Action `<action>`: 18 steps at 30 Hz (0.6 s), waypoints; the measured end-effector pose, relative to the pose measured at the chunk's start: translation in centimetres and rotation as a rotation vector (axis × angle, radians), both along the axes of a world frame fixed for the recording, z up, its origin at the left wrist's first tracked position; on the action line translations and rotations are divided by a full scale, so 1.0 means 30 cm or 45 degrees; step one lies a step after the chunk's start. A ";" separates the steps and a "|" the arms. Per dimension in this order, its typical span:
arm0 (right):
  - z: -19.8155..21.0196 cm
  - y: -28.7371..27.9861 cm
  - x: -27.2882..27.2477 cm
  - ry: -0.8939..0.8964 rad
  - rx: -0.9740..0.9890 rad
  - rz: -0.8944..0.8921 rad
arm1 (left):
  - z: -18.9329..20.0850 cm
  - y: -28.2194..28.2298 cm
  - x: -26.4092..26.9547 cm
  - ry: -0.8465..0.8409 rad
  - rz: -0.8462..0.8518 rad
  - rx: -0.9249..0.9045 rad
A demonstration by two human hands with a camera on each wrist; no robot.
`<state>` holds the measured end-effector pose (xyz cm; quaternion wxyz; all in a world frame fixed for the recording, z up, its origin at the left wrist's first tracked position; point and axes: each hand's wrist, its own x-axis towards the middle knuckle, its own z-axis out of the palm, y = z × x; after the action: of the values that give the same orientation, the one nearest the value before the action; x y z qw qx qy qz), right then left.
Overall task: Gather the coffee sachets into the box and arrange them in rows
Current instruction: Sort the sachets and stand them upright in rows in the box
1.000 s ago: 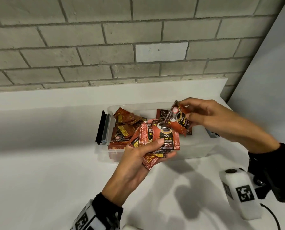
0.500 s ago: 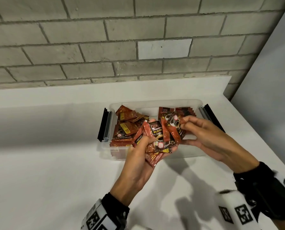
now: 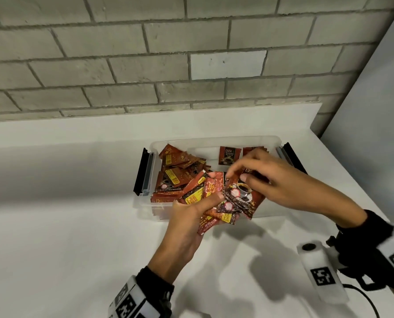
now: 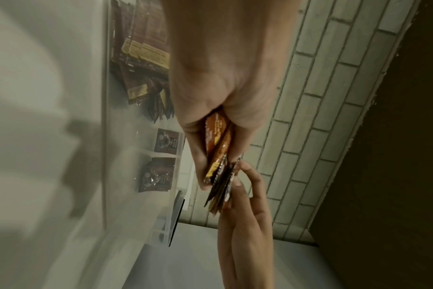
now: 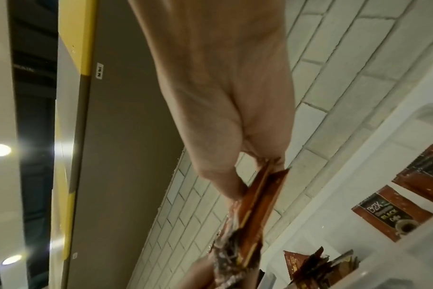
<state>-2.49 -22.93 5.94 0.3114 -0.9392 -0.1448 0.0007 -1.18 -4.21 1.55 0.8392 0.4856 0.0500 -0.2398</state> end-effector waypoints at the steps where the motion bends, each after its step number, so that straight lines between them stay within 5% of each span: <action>1: -0.003 0.000 0.001 0.037 0.063 -0.012 | 0.000 0.003 0.001 0.002 0.003 0.000; 5: -0.015 -0.006 0.008 0.295 0.406 -0.036 | 0.010 0.014 0.001 -0.001 -0.027 -0.008; 11: -0.031 -0.021 -0.002 0.278 0.485 -0.165 | -0.016 0.027 0.007 0.058 0.014 -0.079; 15: -0.030 -0.027 -0.021 0.400 0.769 -0.316 | -0.006 0.043 0.017 -0.227 0.202 0.068; 18: -0.041 -0.005 -0.032 0.509 0.837 -0.332 | 0.004 0.062 0.008 -0.794 0.192 0.359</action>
<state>-3.45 -23.07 4.70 0.6147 -0.7814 0.0464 0.0973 -0.94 -2.36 1.69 0.7540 0.6416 -0.1405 -0.0079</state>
